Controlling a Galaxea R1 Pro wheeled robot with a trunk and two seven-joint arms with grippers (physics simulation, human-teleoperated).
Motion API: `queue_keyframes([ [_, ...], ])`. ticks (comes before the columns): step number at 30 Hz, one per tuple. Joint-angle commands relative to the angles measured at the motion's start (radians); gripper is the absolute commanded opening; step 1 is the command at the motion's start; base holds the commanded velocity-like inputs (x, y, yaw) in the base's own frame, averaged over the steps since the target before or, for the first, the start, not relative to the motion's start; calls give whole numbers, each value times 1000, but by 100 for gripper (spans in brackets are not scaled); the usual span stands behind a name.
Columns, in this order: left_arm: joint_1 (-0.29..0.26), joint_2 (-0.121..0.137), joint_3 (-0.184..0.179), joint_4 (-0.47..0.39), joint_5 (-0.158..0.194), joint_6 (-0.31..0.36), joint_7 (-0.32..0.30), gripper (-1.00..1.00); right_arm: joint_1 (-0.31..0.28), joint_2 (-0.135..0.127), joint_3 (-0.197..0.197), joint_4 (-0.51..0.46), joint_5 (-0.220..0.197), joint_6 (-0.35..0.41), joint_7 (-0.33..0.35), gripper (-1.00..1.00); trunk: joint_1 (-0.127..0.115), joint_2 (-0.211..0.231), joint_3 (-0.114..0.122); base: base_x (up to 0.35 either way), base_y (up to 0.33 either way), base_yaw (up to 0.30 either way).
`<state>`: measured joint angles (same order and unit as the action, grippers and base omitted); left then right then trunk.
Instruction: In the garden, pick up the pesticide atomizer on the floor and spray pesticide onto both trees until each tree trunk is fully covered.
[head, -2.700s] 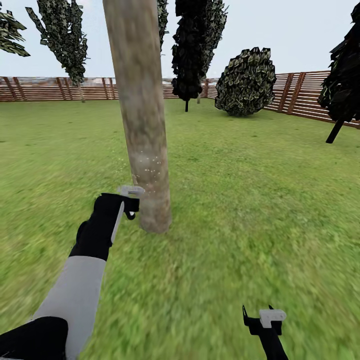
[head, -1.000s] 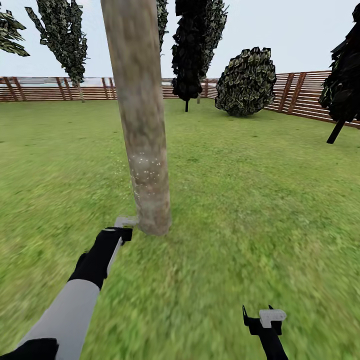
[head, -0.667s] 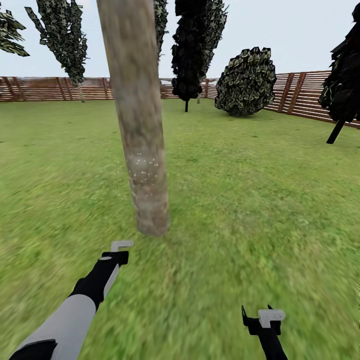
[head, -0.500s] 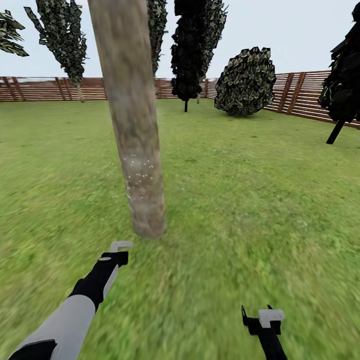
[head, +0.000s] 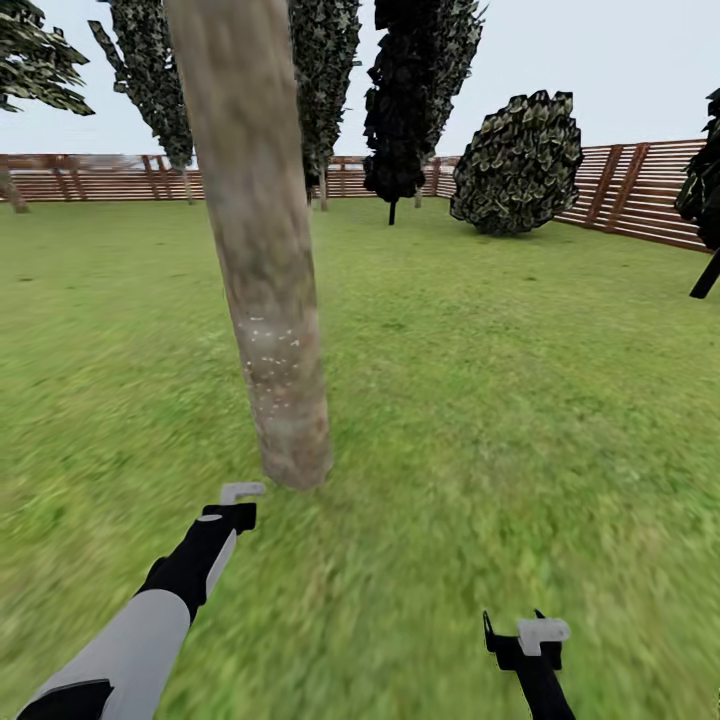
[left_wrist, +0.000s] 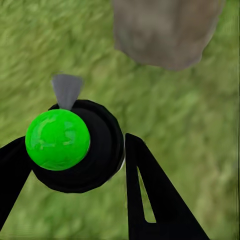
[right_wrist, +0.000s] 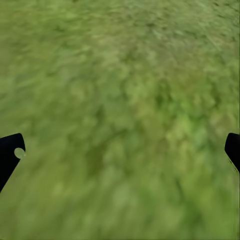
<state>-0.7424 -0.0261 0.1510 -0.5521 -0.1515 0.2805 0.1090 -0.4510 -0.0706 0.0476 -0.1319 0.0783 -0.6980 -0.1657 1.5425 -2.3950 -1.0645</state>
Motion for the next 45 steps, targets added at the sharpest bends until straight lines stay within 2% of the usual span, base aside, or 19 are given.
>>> queue_keyframes([
  [1, 0, 0, 0, 0, 0, 0, 0, -100, 0, 0, 0, 0, 0, 0, 0, 100, 0, 0, 0, 35, -267, 35],
  [12, 0, 0, 1, 1, -1, 1, 0, -100, 0, 0, 0, 0, 0, 0, 0, 100, 0, 0, 0, 3, -274, 13],
  [27, 1, 1, 1, 3, -2, 2, 2, -100, 0, 6, -1, 0, 0, 0, 0, 100, 0, 0, 0, 0, -274, 263],
  [39, 1, 2, 2, 3, -3, 3, 1, -100, 0, 6, -1, 0, 0, 0, 0, 100, 0, 0, 0, 0, -274, 29],
  [45, 1, 3, 7, 3, -3, 4, 1, -100, 0, 6, -1, 0, 0, 0, 0, 100, 0, 0, 0, 0, -274, 211],
])
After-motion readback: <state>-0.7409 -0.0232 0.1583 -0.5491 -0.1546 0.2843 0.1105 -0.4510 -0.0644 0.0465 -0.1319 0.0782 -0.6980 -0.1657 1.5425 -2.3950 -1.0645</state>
